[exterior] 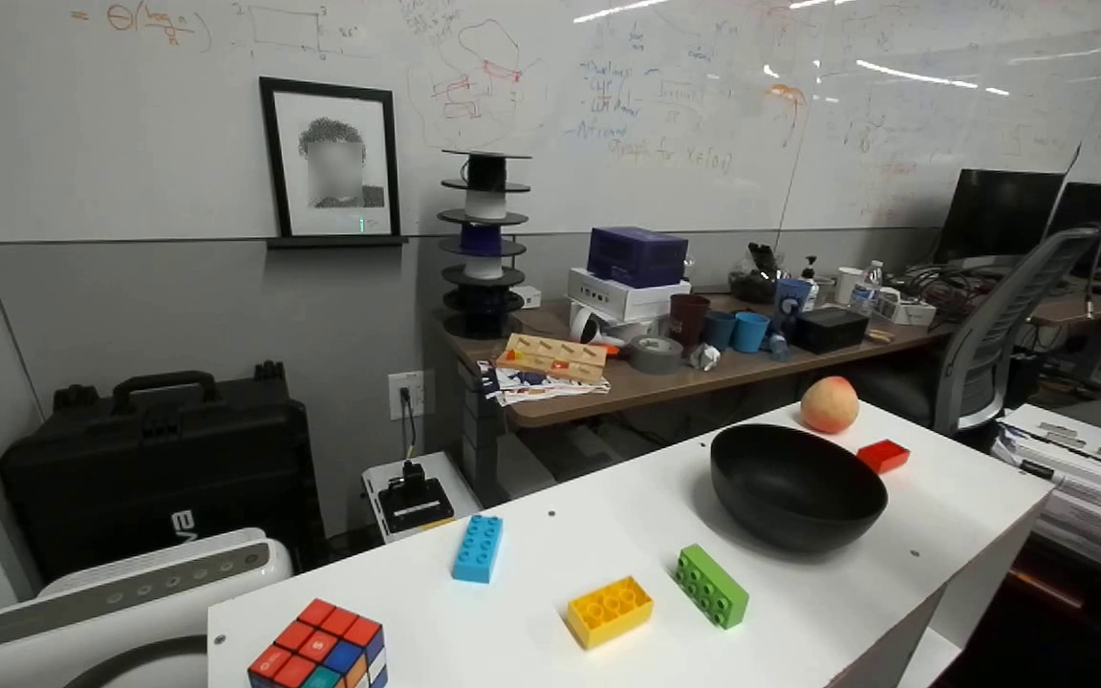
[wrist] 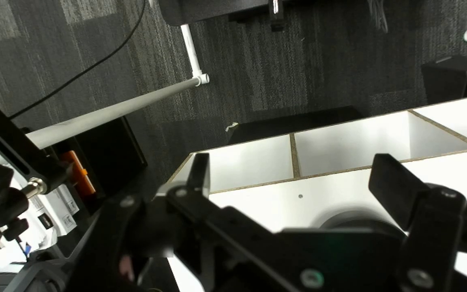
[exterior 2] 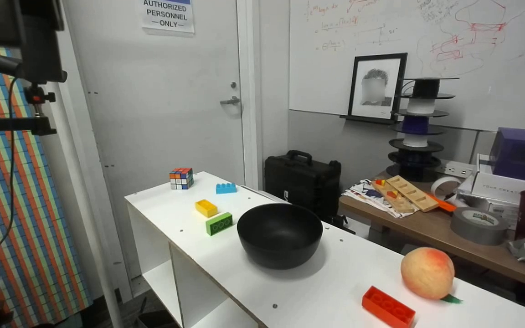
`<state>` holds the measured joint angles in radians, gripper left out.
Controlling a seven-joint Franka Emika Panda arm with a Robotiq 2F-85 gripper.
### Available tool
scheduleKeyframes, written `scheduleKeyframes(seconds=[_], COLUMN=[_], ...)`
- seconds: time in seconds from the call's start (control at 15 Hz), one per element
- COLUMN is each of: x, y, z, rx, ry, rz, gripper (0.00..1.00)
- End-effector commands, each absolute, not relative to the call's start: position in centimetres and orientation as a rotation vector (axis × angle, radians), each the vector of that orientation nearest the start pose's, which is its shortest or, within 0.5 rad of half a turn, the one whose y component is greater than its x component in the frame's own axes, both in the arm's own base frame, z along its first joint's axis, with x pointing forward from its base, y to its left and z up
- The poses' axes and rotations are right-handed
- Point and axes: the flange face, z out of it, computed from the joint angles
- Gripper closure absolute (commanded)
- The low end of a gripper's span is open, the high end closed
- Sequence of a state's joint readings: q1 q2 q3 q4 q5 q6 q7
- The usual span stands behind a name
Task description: Place the green, yellow, blue and red blocks inside the black bowl
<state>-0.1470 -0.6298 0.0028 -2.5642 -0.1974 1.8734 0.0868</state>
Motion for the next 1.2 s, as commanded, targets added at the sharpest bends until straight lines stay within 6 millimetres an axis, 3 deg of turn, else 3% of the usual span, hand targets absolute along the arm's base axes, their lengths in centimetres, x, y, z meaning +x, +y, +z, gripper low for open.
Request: scheduleKeyframes(seconds=[0.0, 0.27, 0.4, 0.53, 0.87, 1.0, 1.13], x=[34.5, 35.2, 36.7, 38.6, 43.8, 46.2, 48.6], y=[-6.5, -5.8, -3.4, 0.2, 9.8, 11.9, 12.6], z=[46.7, 46.5, 45.4, 43.7, 39.3, 37.0, 34.9], rx=[-3.314, -3.313, -3.33, -3.349, -3.322, -3.281, -3.24], ry=[0.277, 0.271, 0.23, 0.214, 0.182, 0.194, 0.199], rz=[0.112, 0.101, 0.117, 0.097, -0.144, -0.209, -0.233], gripper=[0.0, 0.0, 0.0, 0.0, 0.0, 0.0, 0.0])
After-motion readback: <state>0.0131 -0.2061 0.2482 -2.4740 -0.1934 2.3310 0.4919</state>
